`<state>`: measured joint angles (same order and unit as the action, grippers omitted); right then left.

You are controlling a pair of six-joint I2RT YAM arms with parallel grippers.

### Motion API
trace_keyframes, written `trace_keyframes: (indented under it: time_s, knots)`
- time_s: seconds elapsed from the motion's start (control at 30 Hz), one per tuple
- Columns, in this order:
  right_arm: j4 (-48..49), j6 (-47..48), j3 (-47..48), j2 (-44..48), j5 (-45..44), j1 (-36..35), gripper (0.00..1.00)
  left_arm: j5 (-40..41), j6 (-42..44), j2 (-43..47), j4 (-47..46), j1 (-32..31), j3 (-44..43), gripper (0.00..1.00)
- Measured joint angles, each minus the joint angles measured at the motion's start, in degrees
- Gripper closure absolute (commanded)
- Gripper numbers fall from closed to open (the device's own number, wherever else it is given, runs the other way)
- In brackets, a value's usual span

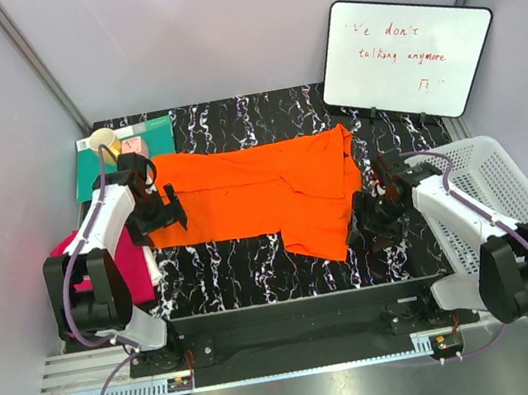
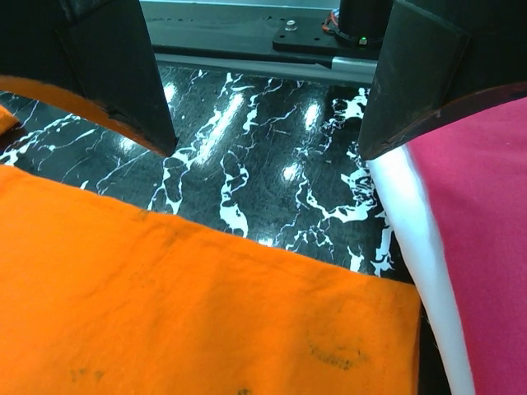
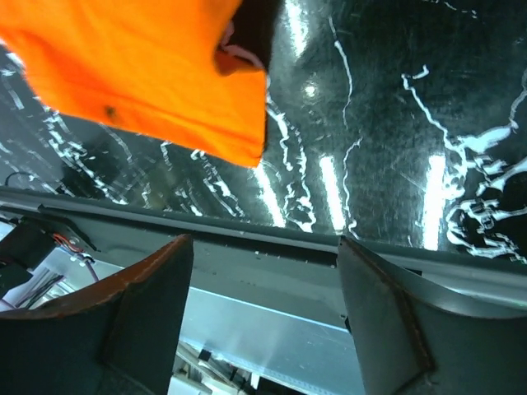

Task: Fold and stack the t-shirts
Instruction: Grap the side of the flattened tshirt closest away from the robot with both arms

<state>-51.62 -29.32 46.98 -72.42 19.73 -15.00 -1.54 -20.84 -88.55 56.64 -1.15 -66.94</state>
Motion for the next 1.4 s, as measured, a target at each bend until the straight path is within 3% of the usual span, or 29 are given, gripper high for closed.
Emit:
trace_keyframes:
  time_s: [0.23,0.5,0.63,0.67,0.77,0.87,1.17,1.4]
  knots:
    - [8.4,-1.4,-3.8,-8.5,0.7,-1.2,0.3,0.5,-0.2,-4.0,-1.4,0.0,-0.4,0.03]
    - [13.4,-1.4,-1.2,-17.7,2.4,-3.5,0.36,2.5,-0.1,-6.4,-1.6,0.1,-2.5,0.04]
    - [14.3,-0.9,2.2,-22.5,4.8,-4.8,0.57,3.5,-0.1,-6.6,-1.7,0.1,-2.5,0.04]
    - [14.5,-0.7,2.8,-23.8,5.6,-5.0,0.69,3.7,-0.1,-6.7,-1.6,0.1,-2.5,0.04]
    - [14.2,0.0,4.5,-26.8,7.5,-5.4,0.78,4.6,-0.1,-6.8,-1.6,0.1,-2.5,0.04]
    - [12.4,0.9,6.6,-29.5,8.1,-5.4,1.0,5.7,-0.1,-6.8,-1.3,0.2,-2.5,0.05]
    - [5.7,3.7,12.2,-32.3,2.2,-5.6,1.0,8.0,0.0,-8.4,-0.6,0.7,-4.9,0.09]
    - [2.9,3.8,12.6,-32.0,-1.3,-4.5,1.0,8.2,0.3,-12.4,-0.7,0.7,-5.5,0.24]
